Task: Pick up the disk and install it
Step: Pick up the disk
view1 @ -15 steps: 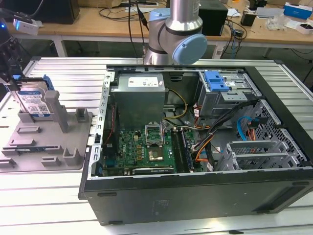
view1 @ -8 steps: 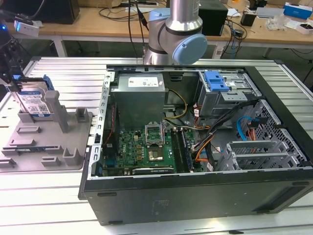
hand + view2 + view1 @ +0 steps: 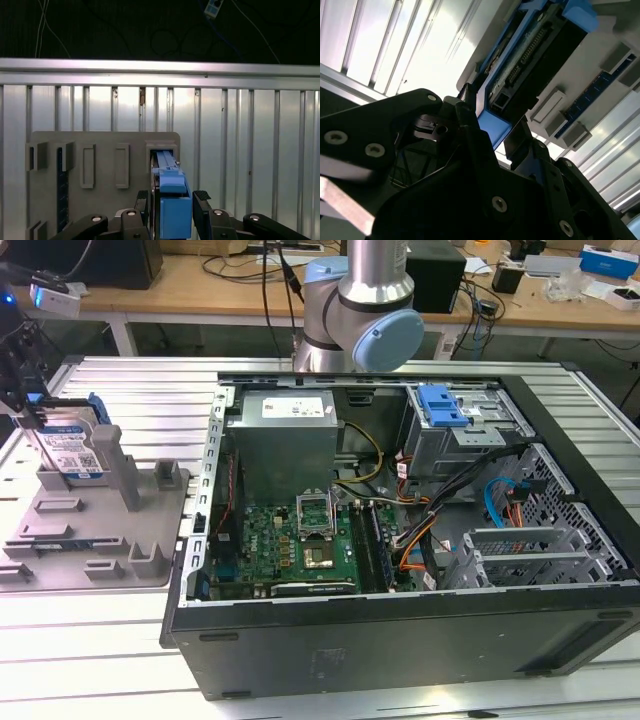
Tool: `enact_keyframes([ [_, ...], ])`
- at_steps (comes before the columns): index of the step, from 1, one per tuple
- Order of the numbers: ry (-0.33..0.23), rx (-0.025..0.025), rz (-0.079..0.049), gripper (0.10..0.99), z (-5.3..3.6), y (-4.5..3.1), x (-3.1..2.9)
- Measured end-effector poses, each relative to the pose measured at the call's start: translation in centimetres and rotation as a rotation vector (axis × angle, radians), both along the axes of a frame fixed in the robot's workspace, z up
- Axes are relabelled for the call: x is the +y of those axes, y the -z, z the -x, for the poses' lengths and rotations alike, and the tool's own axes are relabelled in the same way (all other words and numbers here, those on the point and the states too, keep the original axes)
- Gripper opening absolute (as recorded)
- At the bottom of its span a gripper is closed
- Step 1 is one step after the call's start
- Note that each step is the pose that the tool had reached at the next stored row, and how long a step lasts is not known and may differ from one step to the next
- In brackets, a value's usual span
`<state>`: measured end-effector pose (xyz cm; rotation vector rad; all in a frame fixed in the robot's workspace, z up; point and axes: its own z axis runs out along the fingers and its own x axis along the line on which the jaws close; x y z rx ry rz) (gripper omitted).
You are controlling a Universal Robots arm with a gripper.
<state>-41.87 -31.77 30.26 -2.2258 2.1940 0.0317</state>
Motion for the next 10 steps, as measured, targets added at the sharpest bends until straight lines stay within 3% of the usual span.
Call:
enact_keyframes([
  [10,0.0,0.0001,0.0,0.467,0.0,0.24,-0.02],
])
